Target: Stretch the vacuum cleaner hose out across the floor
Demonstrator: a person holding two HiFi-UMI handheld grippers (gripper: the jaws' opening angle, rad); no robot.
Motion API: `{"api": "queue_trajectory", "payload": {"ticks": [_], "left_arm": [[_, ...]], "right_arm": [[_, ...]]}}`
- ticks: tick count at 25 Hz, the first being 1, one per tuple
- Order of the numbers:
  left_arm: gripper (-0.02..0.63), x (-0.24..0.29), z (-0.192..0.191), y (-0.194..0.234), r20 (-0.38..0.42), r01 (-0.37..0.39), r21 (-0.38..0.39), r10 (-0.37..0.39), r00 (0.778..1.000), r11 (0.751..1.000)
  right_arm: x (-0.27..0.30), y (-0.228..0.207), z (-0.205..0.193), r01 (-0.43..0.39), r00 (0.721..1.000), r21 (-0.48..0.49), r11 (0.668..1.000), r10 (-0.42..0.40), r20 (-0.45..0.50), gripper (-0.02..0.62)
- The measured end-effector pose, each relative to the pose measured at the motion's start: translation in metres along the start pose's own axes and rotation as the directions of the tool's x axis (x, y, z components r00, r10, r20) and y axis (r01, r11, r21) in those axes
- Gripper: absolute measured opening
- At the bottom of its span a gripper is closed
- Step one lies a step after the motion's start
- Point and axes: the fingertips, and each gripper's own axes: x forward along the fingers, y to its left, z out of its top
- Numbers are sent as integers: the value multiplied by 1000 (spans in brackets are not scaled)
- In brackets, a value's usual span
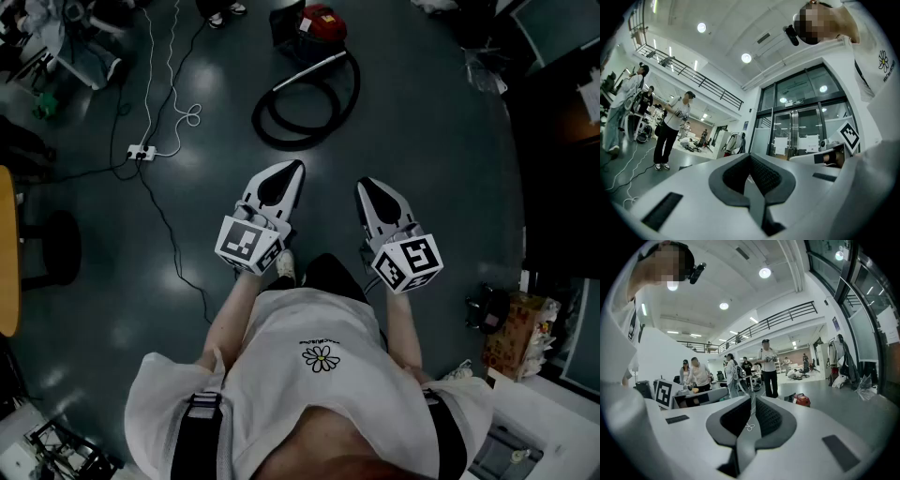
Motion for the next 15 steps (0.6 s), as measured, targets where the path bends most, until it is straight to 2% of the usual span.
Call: {"api": "queue_trajectory", "payload": {"ticks": [3,7,9,13,15], "left_arm": [[6,44,-2,34,17,-29,-4,29,999,1000],[7,112,-14,72,30,-37,26,36,999,999],[8,155,-18,93,21,-29,52,28,999,998],[8,243,-7,135,27,-41,9,40,999,999],[8,281,6,157,42,-53,6,52,998,999]], "right_arm": [[40,-42,11,-1,1000,7,1000,1,20,17],[93,-115,26,54,995,-11,998,-53,88,23],[126,-158,36,67,992,-24,997,-64,108,104],[190,-238,65,36,994,-17,999,-34,100,128],[221,-270,84,-5,994,29,1000,2,109,139]]}}
